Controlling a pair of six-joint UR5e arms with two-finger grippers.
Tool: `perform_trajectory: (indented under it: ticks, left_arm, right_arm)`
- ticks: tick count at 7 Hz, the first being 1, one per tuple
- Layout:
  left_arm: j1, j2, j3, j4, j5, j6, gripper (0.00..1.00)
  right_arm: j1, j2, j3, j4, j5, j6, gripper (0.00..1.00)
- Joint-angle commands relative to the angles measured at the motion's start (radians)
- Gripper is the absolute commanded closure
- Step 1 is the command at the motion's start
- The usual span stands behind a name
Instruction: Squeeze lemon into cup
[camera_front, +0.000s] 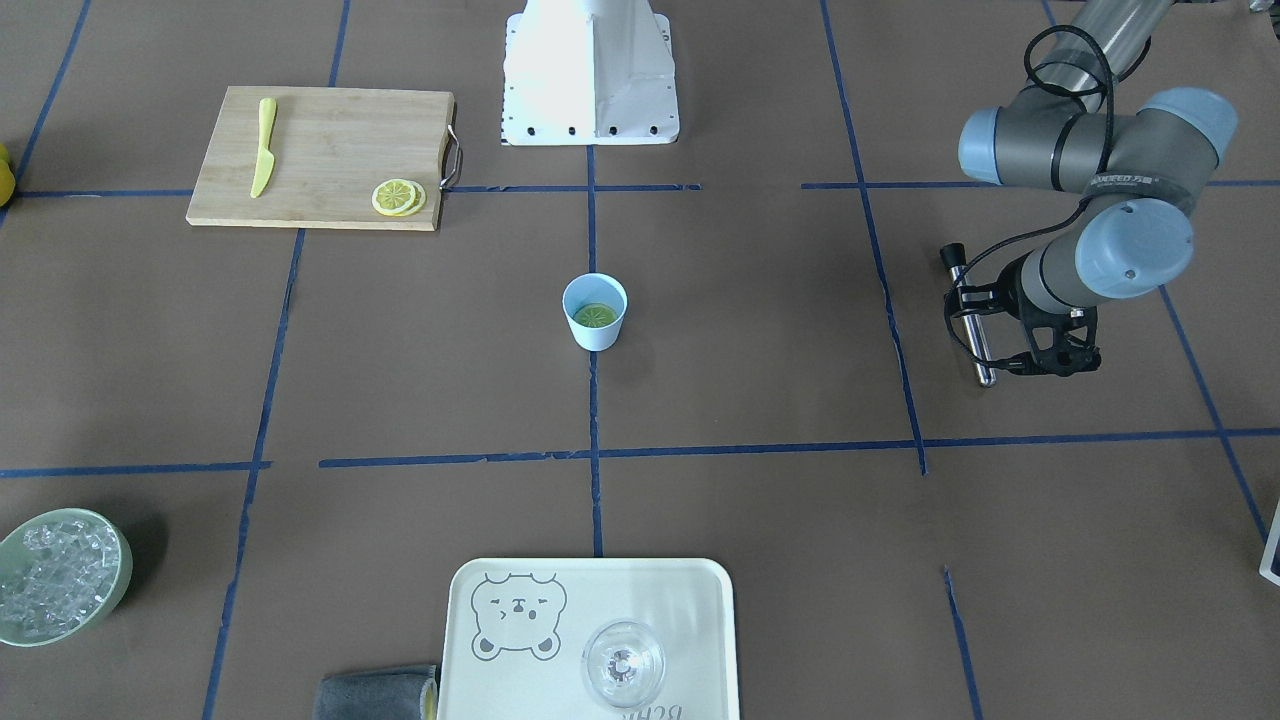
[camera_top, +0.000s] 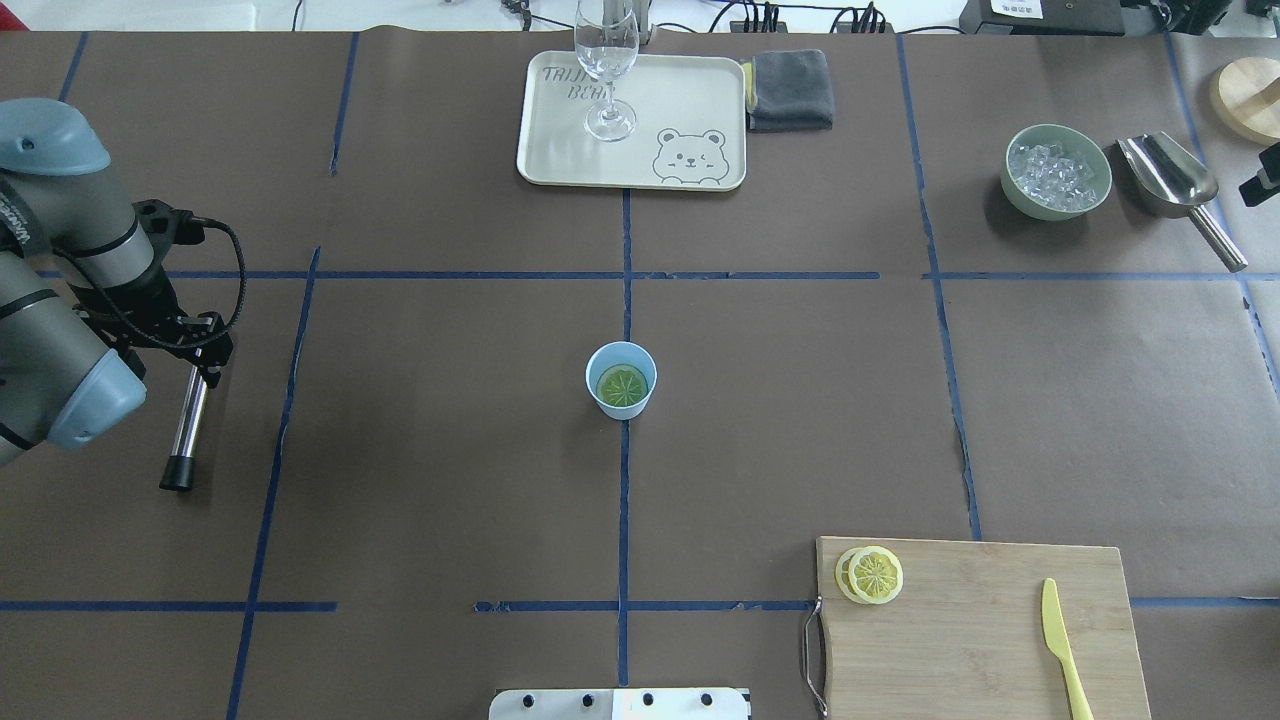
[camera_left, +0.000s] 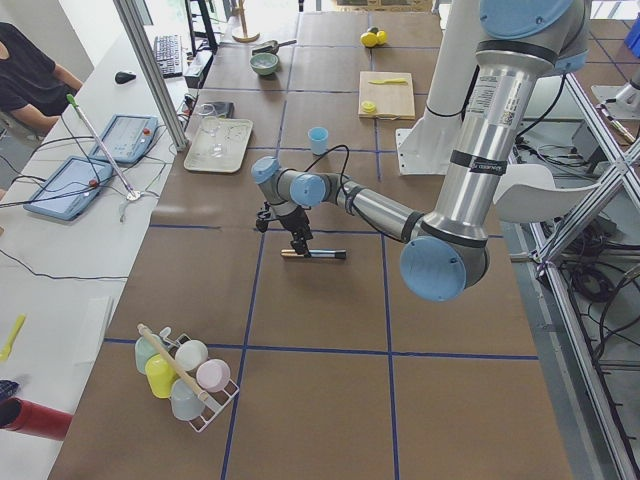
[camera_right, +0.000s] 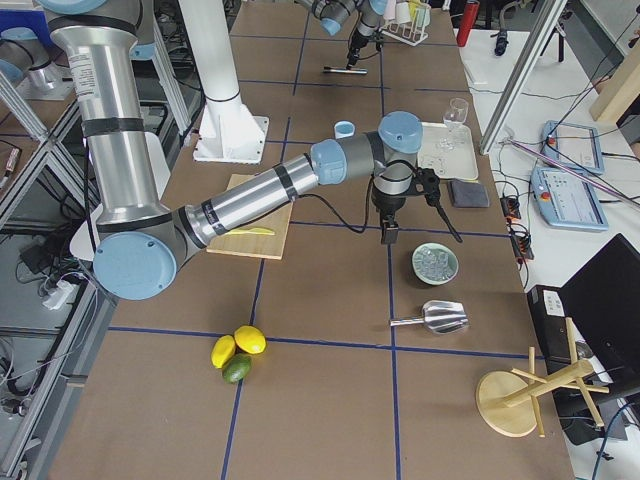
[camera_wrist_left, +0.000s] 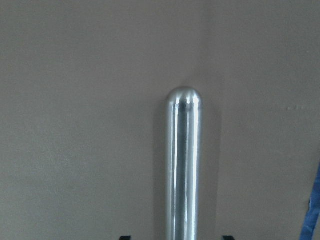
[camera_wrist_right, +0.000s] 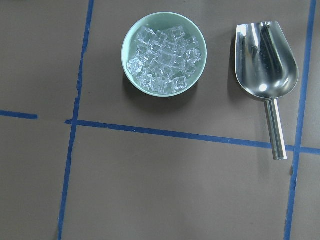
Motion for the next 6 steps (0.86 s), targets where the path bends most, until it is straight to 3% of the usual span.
perform_trajectory:
  ticks: [1, 3, 4, 6]
  left_arm:
    - [-0.063, -0.001, -0.070, 0.001, 0.005, 0.001, 0.00]
    - [-0.206, 0.004, -0.195, 0.001, 0.005, 0.096, 0.00]
    - [-0.361, 0.016, -0.228, 0.005, 0.003, 0.267, 0.00]
    - [-0.529, 0.059, -0.216, -0.002, 0.003, 0.502, 0.00]
  right_arm:
    - [-0.001, 0.005, 0.003, 0.001, -0.007, 0.000, 0.00]
    - [0.001, 0.003, 0.003, 0.001, -0.004, -0.002, 0.00]
    - [0.002, -0.001, 0.006, 0.001, -0.010, -0.002, 0.00]
    - [0.001, -0.017, 0.004, 0.001, -0.014, 0.000, 0.00]
